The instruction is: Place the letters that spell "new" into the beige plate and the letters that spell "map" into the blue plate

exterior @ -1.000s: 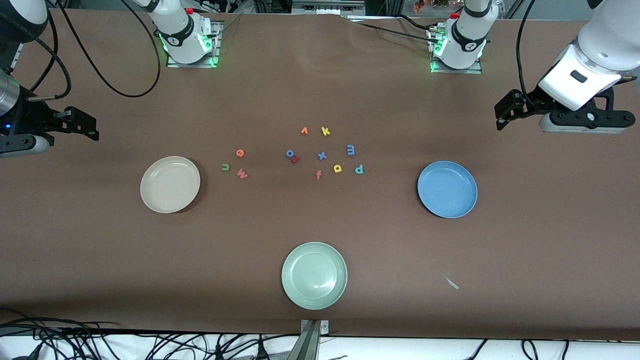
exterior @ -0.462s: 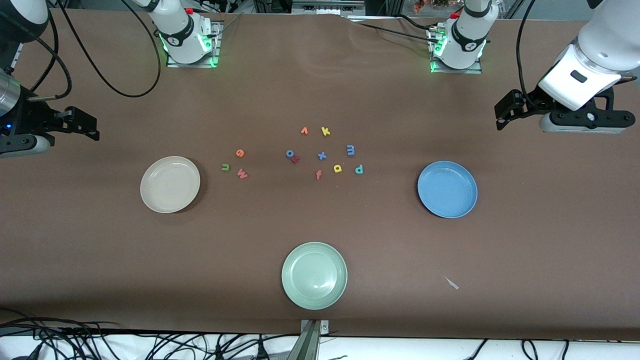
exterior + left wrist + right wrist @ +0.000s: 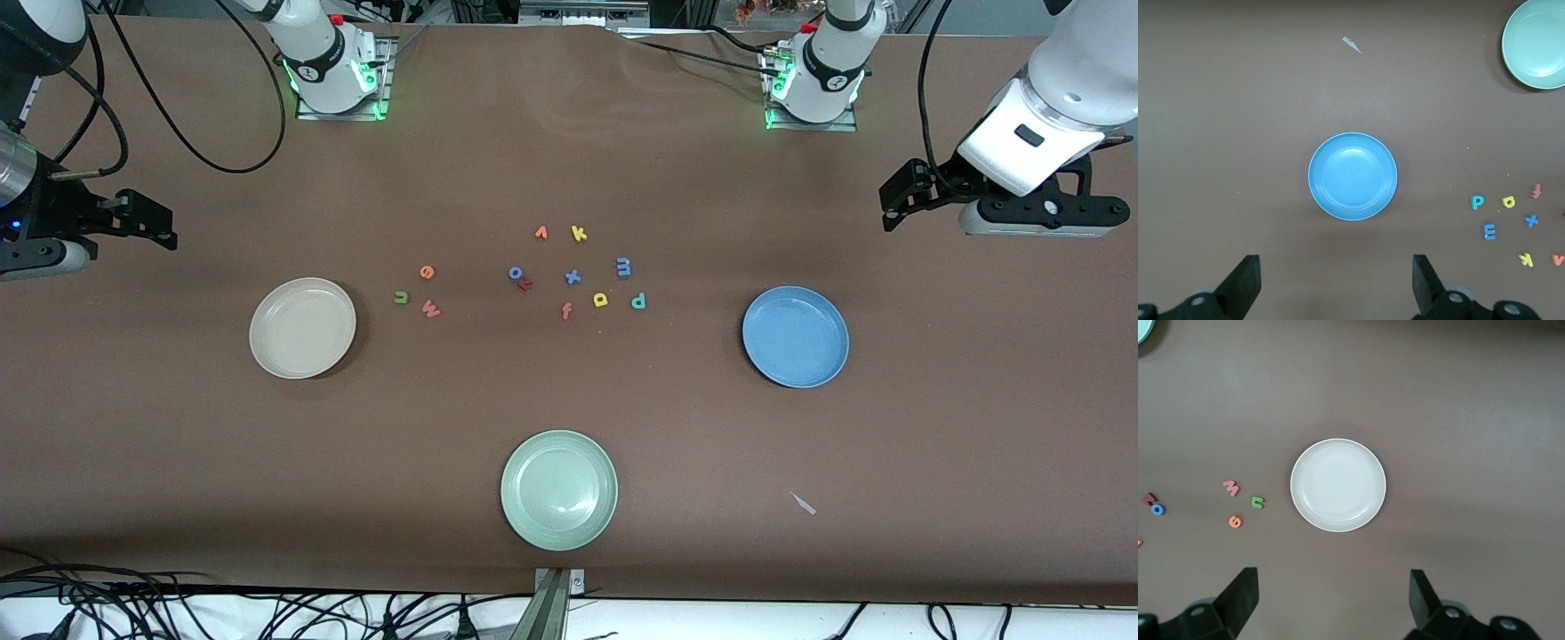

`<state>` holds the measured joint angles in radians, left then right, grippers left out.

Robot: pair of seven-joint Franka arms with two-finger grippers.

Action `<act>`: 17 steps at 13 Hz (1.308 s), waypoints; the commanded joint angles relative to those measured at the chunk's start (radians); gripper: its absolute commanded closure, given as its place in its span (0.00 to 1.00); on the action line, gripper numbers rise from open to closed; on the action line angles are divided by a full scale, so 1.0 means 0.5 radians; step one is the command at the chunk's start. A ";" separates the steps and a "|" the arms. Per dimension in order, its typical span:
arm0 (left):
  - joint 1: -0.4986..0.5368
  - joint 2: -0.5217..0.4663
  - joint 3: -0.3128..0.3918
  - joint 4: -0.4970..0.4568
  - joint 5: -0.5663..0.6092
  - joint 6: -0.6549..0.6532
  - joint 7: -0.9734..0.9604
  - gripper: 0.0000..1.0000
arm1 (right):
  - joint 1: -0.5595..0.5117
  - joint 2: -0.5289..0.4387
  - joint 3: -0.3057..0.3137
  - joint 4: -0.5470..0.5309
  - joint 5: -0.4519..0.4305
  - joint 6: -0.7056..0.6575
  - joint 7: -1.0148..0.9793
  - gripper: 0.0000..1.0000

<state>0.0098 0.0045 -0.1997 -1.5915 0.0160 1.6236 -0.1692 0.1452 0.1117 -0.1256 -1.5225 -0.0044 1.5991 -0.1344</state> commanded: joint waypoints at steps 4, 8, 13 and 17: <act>0.030 -0.052 -0.003 -0.045 -0.047 0.002 0.050 0.00 | -0.005 0.019 0.000 0.048 0.015 -0.017 -0.004 0.00; 0.030 -0.049 0.001 -0.038 -0.047 -0.001 0.050 0.00 | -0.014 0.019 -0.003 0.048 0.018 -0.017 -0.017 0.00; 0.002 -0.040 -0.009 -0.011 -0.044 -0.001 0.050 0.00 | -0.030 0.022 -0.013 0.048 0.030 -0.004 -0.029 0.00; -0.007 -0.031 -0.012 -0.005 -0.047 -0.014 0.050 0.00 | -0.048 0.022 -0.016 0.048 0.030 -0.004 0.008 0.00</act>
<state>0.0111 0.0005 -0.2084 -1.5920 0.0160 1.6236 -0.1681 0.1302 0.1118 -0.1329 -1.5225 -0.0044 1.6009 -0.1336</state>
